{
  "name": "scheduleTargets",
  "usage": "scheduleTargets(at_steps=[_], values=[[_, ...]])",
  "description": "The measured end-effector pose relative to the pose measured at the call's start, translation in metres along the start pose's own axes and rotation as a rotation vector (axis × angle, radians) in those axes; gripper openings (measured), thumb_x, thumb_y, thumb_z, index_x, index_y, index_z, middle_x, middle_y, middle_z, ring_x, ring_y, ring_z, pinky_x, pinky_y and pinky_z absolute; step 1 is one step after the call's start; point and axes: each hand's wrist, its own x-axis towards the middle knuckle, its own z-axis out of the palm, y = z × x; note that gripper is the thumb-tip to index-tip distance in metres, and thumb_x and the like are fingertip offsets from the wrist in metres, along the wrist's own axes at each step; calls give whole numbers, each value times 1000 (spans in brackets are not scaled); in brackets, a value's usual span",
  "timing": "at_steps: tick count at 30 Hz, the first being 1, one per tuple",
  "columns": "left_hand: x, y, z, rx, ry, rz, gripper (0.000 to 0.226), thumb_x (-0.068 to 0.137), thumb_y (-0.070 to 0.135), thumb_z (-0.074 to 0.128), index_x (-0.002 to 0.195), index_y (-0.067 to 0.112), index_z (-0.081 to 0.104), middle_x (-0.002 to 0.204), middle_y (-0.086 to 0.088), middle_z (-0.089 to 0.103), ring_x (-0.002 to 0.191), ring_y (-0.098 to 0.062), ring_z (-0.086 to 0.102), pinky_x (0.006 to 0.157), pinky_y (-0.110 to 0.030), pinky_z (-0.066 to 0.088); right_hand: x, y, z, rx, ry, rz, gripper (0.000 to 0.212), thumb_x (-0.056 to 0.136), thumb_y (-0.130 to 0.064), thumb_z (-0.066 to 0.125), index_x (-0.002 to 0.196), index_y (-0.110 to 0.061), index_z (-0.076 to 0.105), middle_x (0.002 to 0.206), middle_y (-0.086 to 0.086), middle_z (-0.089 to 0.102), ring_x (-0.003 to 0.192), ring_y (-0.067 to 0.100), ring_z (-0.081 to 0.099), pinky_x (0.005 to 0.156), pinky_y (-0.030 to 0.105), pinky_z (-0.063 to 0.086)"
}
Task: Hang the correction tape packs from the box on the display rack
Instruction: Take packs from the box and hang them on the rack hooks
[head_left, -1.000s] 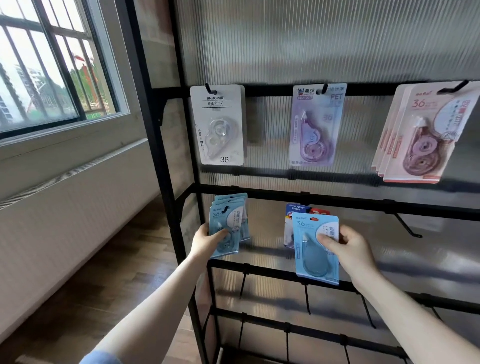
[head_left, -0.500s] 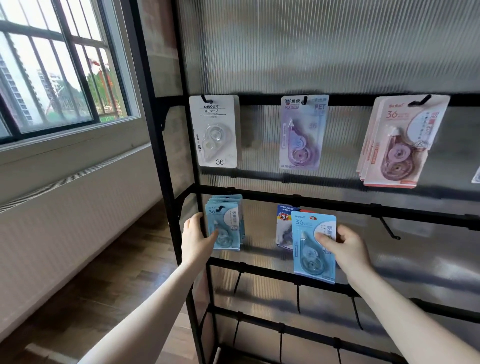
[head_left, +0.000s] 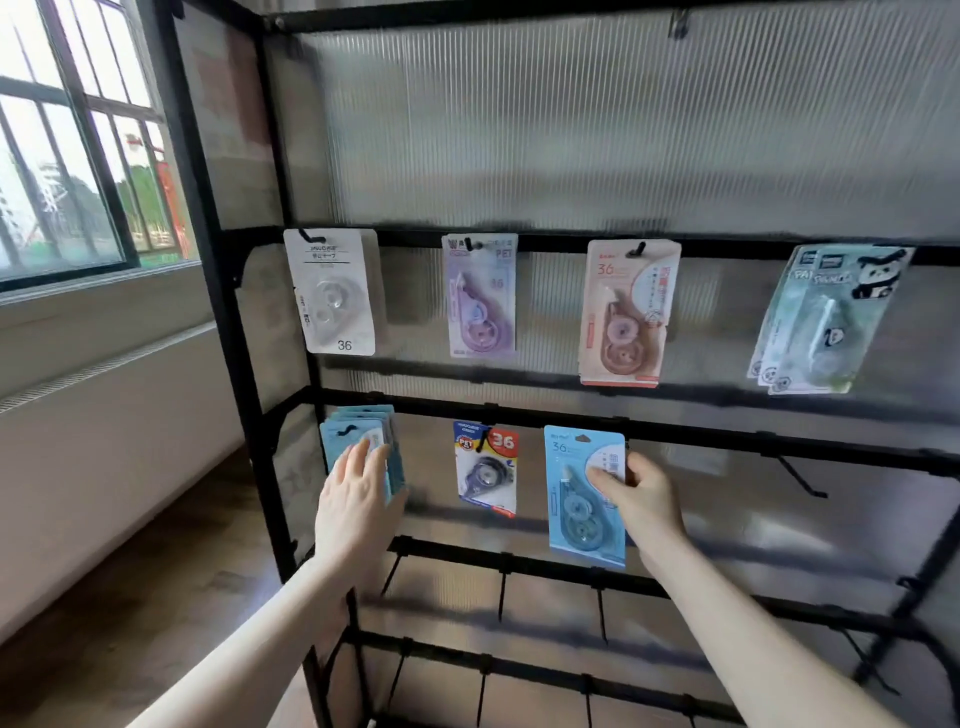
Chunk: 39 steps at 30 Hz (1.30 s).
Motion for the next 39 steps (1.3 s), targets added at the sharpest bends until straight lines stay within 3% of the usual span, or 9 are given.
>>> scheduleTargets(at_steps=[8, 13, 19, 23, 29, 39], values=[[-23, 54, 13, -7, -87, 19, 62, 89, 39, 59, 143, 18, 37, 154, -7, 27, 143, -23, 20, 114, -34, 21, 8, 14, -47, 10, 46, 27, 10, 83, -18, 70, 83, -9, 64, 82, 3, 71, 80, 24, 68, 71, 43, 54], [-33, 74, 22, -23, -109, 36, 61, 88, 35, 61, 141, 12, 41, 151, -12, 33, 141, -28, 25, 114, -36, 23, 10, 25, -61, 40, 41, 19, 16, 86, -17, 67, 85, -1, 64, 76, 1, 68, 72, 19, 60, 65, 30, 43], [-43, 87, 32, 14, -166, 45, 61, 91, 36, 58, 144, 16, 35, 152, -7, 30, 142, -24, 23, 113, -34, 26, 15, 37, -64, 29, 25, 37, 15, 88, -17, 64, 81, -3, 63, 72, 0, 63, 66, 14, 54, 57, 27, 36], [-45, 90, 37, 35, -186, 67, 56, 89, 34, 59, 139, 16, 42, 141, -4, 43, 132, -23, 37, 102, -32, 37, 23, 43, -62, 42, 19, 68, 20, 88, -19, 64, 78, -1, 61, 72, 4, 63, 66, 16, 52, 59, 28, 35], [-40, 92, 40, 31, -176, 58, 53, 86, 29, 65, 135, 14, 49, 134, -6, 51, 125, -27, 45, 98, -37, 41, 36, 49, -57, 12, -7, 85, 31, 87, -21, 63, 83, 9, 56, 71, 7, 58, 65, 17, 47, 59, 28, 31], [-29, 94, 47, 51, -221, 37, 50, 89, 32, 61, 135, 15, 47, 130, -5, 53, 122, -26, 47, 95, -36, 42, 36, 57, -53, -84, -90, 54, 23, 90, -23, 61, 71, -12, 57, 69, 0, 61, 63, 15, 50, 52, 25, 31]])
